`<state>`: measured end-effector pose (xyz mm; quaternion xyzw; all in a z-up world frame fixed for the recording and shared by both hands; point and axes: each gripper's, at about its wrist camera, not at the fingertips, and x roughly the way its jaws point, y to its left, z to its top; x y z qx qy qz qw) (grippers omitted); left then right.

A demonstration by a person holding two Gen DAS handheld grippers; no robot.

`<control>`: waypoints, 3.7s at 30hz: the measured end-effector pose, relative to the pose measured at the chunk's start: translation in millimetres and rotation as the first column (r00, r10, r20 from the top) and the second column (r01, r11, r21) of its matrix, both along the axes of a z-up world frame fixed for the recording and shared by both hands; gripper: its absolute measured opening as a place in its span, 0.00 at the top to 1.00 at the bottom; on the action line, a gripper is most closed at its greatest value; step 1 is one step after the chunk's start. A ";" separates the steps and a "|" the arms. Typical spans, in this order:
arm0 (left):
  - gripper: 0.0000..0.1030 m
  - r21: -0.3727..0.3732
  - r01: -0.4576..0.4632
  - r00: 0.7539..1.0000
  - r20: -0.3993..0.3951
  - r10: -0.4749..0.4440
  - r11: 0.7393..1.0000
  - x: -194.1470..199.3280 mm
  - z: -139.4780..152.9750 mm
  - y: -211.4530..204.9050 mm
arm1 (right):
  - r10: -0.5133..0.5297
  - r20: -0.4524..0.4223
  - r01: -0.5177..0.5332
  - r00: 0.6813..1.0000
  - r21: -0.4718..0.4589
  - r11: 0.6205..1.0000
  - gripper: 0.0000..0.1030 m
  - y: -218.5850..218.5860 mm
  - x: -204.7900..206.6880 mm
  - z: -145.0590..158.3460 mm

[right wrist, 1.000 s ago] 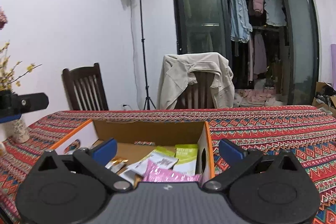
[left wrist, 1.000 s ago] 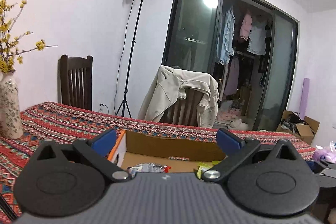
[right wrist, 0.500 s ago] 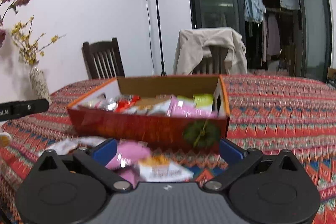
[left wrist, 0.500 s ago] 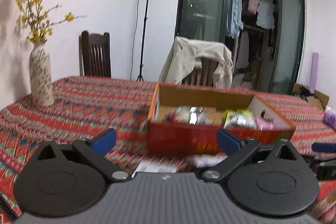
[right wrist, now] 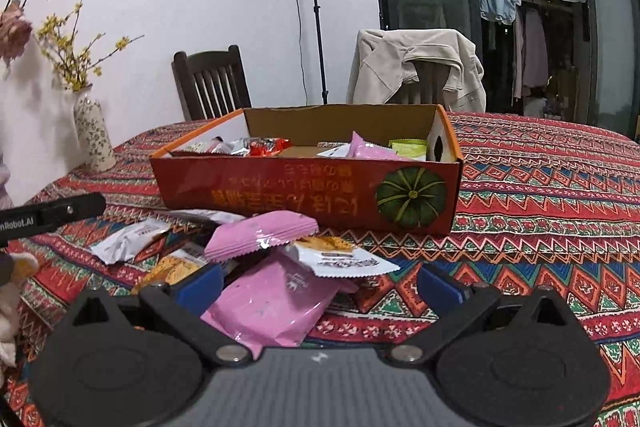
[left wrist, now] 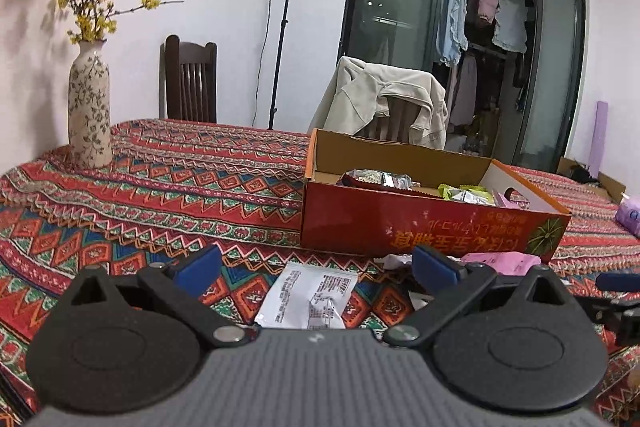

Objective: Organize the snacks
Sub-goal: 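Withdraw both tools from the box back toward the snack pile, then grasp a white wrapper with the right gripper while the left gripper grasps another white wrapper, then carry both white wrappers into the box and open both grippers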

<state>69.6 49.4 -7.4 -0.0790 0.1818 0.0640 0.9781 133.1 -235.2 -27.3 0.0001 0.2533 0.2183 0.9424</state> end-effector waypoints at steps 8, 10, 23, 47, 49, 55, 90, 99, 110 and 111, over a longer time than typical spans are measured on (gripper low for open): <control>0.00 -0.041 -0.002 1.000 -0.019 0.001 0.999 4.0 -3.8 6.8 | -0.034 0.003 0.034 0.999 -0.062 0.998 0.00 5.5 11.2 5.7; 0.00 -0.050 -0.001 1.000 -0.023 0.000 0.999 4.5 -4.4 8.2 | -0.035 0.004 0.036 0.999 -0.107 0.994 0.00 7.2 19.1 7.8; 0.00 -0.081 -0.006 0.999 -0.049 0.002 0.997 7.8 -7.4 12.0 | 0.082 -0.142 -0.089 0.986 -0.046 0.995 0.16 16.3 72.7 -8.4; 0.00 -0.074 -0.047 0.997 -0.071 0.041 0.996 11.7 -9.8 13.0 | 0.020 0.017 -0.022 1.000 0.106 0.994 0.89 -24.2 37.9 2.9; 0.00 -0.069 -0.054 0.996 -0.074 0.049 0.996 12.1 -10.0 12.8 | -0.003 0.034 -0.001 0.999 0.123 0.992 0.89 -29.5 35.8 3.9; 0.00 -0.045 -0.077 0.994 -0.081 0.073 0.996 12.6 -9.0 11.1 | -0.063 0.058 0.050 0.996 0.192 0.980 0.89 -45.3 32.3 5.4; 0.50 0.012 -0.039 0.954 -0.296 0.041 0.999 67.2 -21.6 5.8 | -0.052 0.064 0.040 0.997 0.182 0.983 0.89 -44.4 29.6 2.7; 0.51 0.002 -0.057 0.971 -0.234 0.056 0.998 53.2 -9.3 8.8 | -0.034 0.053 0.024 0.998 0.182 0.983 0.89 -44.2 33.4 1.8; 0.51 0.000 -0.021 0.991 -0.129 0.021 1.000 37.3 22.9 -0.6 | -0.031 0.099 0.013 0.995 0.178 0.984 0.89 -41.4 27.1 14.8; 0.51 -0.001 -0.015 0.993 -0.115 0.015 1.000 37.4 27.5 -2.9 | -0.030 0.107 0.011 0.994 0.180 0.984 0.89 -40.8 25.6 19.2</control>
